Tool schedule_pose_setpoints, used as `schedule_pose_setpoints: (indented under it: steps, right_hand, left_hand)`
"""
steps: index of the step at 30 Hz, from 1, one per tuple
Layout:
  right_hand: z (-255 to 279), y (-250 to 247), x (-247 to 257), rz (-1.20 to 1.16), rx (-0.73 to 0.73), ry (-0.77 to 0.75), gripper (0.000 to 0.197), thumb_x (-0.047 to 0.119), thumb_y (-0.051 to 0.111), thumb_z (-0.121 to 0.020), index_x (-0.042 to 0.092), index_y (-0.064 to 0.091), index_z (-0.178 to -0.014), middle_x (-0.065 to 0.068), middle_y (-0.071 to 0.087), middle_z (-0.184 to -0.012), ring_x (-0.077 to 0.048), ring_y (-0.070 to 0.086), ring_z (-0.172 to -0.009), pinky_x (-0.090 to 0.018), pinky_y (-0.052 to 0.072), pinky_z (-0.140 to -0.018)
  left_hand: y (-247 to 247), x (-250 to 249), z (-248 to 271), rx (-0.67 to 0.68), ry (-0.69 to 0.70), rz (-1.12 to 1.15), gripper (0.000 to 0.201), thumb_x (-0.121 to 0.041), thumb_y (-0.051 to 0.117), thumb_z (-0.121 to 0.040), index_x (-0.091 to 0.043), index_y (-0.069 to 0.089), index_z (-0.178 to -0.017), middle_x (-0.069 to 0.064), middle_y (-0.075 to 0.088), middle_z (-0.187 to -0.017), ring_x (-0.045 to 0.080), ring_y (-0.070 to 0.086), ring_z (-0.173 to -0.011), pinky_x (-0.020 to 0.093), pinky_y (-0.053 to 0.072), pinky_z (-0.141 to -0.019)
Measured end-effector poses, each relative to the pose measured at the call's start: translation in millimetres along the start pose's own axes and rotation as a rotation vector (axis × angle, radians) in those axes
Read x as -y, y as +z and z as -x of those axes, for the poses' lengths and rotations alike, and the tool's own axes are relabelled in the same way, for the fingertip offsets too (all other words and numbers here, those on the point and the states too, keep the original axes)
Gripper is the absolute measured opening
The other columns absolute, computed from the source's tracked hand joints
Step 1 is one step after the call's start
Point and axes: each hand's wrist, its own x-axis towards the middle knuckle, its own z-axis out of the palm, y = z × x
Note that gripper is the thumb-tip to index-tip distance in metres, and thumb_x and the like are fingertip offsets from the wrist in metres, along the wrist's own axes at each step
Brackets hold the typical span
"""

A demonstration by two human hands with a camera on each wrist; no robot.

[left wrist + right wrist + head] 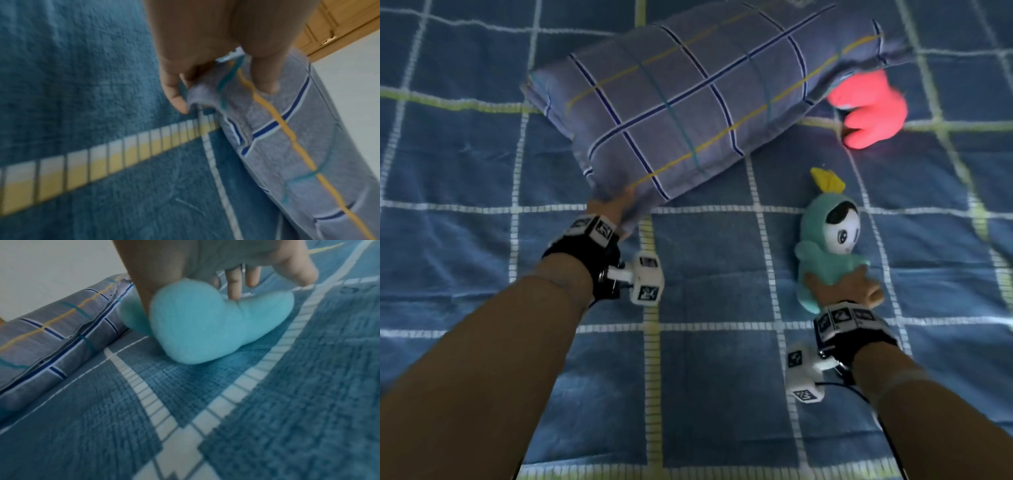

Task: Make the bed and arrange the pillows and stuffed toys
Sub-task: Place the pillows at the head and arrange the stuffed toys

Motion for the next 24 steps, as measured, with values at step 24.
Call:
schedule_pose_setpoints:
  steps: [24]
  right_hand:
    - [223.9,-93.3,68.1,-0.583,0.602,-0.597,0.063,0.054,0.029,-0.096,0.009,0.041,-0.138,-0.013,0.047,-0.140,-0.032,0.052,-0.123,-0.046,0.039,-0.106]
  left_hand:
    - [-94.0,-50.6,248.9,0.102,0.450,-0.005,0.011,-0.017,0.058,-0.079,-0.022,0.048,-0.078,0.000,0.047,-0.066,0.007,0.050,-0.044,0.012,0.036,-0.031]
